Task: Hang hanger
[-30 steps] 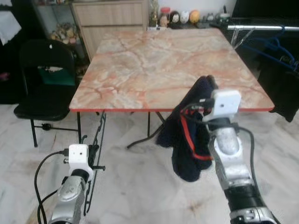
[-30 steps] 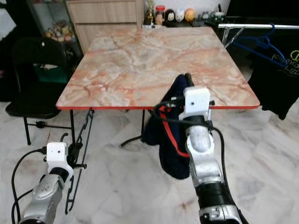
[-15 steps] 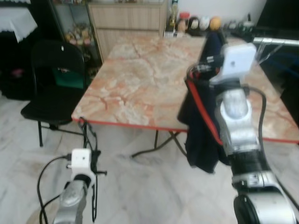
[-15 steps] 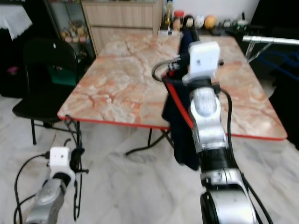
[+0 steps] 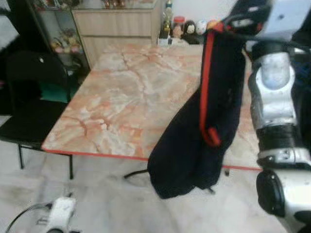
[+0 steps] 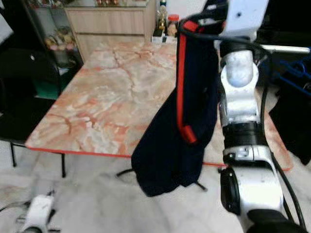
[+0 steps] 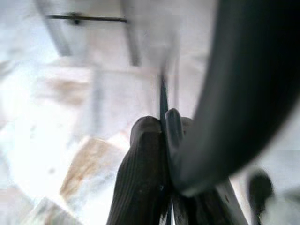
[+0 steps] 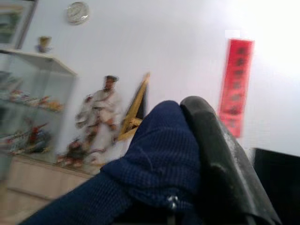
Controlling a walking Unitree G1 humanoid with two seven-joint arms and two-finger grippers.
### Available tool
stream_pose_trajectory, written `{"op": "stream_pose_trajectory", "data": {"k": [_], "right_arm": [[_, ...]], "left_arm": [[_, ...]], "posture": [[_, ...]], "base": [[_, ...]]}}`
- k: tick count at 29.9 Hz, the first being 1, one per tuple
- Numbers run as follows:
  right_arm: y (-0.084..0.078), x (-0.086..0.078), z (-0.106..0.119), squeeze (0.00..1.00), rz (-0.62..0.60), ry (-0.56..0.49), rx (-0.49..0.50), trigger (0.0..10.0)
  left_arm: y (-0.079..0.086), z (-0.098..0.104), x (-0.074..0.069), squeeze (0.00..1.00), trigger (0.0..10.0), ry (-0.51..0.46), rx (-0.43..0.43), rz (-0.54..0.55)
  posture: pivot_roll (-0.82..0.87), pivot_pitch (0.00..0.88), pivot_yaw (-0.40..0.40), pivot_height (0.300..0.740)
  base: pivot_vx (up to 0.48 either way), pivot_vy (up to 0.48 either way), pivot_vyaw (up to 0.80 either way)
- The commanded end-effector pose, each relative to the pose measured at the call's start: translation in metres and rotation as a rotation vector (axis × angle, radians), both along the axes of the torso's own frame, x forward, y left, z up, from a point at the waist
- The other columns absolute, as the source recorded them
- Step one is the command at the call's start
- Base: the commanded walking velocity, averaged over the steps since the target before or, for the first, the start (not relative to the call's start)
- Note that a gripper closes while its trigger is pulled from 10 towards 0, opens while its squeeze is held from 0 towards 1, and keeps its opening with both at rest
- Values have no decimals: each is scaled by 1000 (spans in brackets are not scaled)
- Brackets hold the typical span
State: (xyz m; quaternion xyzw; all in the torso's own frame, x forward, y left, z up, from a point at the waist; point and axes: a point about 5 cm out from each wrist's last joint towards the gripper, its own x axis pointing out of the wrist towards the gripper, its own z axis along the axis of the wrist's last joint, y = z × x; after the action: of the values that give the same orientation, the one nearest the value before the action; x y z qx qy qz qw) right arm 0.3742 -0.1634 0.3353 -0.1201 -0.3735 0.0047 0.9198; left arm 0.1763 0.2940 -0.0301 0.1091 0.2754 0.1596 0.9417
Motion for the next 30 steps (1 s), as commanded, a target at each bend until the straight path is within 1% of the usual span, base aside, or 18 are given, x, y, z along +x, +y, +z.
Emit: {"op": "stream_pose_trajectory", "data": {"k": [1, 2, 4, 5, 7, 8, 9, 11, 15, 18, 21, 30], "right_arm": [[-4, -1, 0, 0, -4, -11, 10, 10000], [-3, 0, -3, 0, -1, -7, 8, 10000], [-3, 0, -3, 0, 3, -8, 11, 10000], [-3, 1, -2, 0, 4, -9, 11, 10000], [-3, 2, -1, 0, 3, -10, 11, 10000], [-3, 2, 2, 0, 7, -18, 11, 10000], [-3, 2, 3, 0, 6, -21, 7, 10000], [-4, 2, 5, 0, 4, -26, 7, 10000], [-4, 2, 4, 0, 3, -22, 7, 10000], [-4, 3, -1, 0, 3, -13, 3, 10000], [-4, 3, -3, 0, 1, -9, 5, 10000], [-4, 4, -5, 0, 0, -5, 5, 10000]], "left_arm": [[17, 7, -4, 0, 10000, -43, 10, 142], [24, -1, -16, 0, 10000, 26, -20, 191], [20, -8, -21, 0, 10000, 65, -66, 156], [14, -12, -21, 0, 10000, 93, -72, 90], [8, -15, -21, 0, 10000, 113, -70, 18], [-5, -21, -20, 0, 10000, 131, -95, -57], [-8, -22, -20, 0, 10000, 143, -92, -69], [-18, -28, -19, 0, 10000, 160, -113, -88], [-30, -32, -18, 0, 10000, 161, -145, -116], [-39, -32, -13, 0, 10000, 136, -182, -158], [-41, -34, -13, 0, 10000, 157, -188, -174], [-44, -35, -12, 0, 10000, 156, -189, -195]], "posture": [[26, 0, 15, 740], [26, 0, 15, 740], [26, 0, 15, 740], [26, 0, 15, 740], [28, 0, 11, 740], [28, 0, 11, 740], [22, 0, 11, 740], [19, 0, 12, 740], [19, 0, 10, 740], [18, 0, 11, 740], [19, 0, 14, 740], [18, 0, 17, 740]], "base": [[0, 0, 0], [0, 0, 0], [0, 0, 0], [0, 0, 0], [0, 0, 0], [0, 0, 0], [0, 0, 0], [0, 0, 0], [0, 0, 0], [0, 0, 0], [0, 0, 0], [0, 0, 0]]}}
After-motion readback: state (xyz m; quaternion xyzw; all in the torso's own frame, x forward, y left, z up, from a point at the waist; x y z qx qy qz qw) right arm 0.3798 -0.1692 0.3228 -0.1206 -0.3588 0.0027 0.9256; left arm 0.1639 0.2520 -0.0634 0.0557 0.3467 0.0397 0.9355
